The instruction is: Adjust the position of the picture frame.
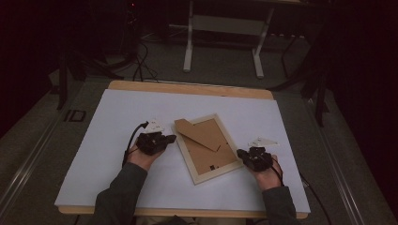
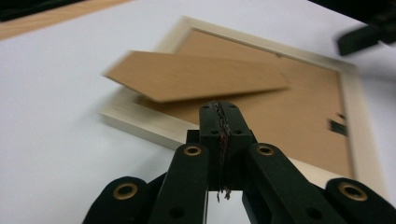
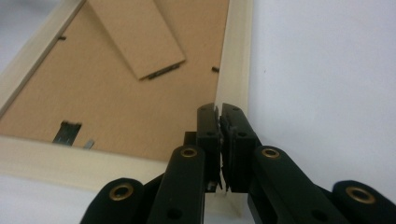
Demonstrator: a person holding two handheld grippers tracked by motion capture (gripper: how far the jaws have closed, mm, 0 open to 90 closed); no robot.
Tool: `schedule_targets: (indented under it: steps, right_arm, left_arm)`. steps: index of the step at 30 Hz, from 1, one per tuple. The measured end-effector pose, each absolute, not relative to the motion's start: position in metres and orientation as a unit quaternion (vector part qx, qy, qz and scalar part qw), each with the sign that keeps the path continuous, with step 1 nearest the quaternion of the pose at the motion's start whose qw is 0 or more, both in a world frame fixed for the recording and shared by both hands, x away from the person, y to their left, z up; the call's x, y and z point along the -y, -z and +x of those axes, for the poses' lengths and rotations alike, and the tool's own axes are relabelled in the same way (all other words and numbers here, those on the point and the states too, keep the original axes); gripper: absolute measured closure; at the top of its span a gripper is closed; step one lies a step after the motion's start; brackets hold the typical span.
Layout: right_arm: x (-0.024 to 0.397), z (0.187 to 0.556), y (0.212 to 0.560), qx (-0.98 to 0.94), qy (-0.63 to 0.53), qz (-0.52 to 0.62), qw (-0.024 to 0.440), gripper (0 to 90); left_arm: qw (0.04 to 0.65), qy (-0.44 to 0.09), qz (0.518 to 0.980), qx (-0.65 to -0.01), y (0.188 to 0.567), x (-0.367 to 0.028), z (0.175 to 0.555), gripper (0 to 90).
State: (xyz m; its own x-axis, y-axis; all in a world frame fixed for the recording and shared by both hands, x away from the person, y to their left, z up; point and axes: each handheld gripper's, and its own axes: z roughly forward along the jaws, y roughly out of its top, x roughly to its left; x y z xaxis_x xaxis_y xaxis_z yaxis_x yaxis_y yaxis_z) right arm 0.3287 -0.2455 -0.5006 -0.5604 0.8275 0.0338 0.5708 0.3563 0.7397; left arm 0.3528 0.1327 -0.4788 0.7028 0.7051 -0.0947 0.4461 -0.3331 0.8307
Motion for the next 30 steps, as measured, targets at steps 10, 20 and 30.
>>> schedule_targets:
  steps: [10,20,30]
  right_arm:
    - [0.247,0.312,0.507,-0.812,-0.359,0.427,0.17,86.4]
    - [0.247,0.304,0.508,-0.82,-0.354,0.415,0.174,90.0]
    - [0.252,0.296,0.513,-0.822,-0.346,0.42,0.171,90.0]
  left_arm:
    - [0.432,-0.158,0.797,-0.392,0.488,-0.141,0.397,90.0]
    - [0.428,-0.154,0.783,-0.423,0.502,-0.143,0.423,90.0]
    - [0.418,-0.144,0.783,-0.437,0.514,-0.138,0.44,90.0]
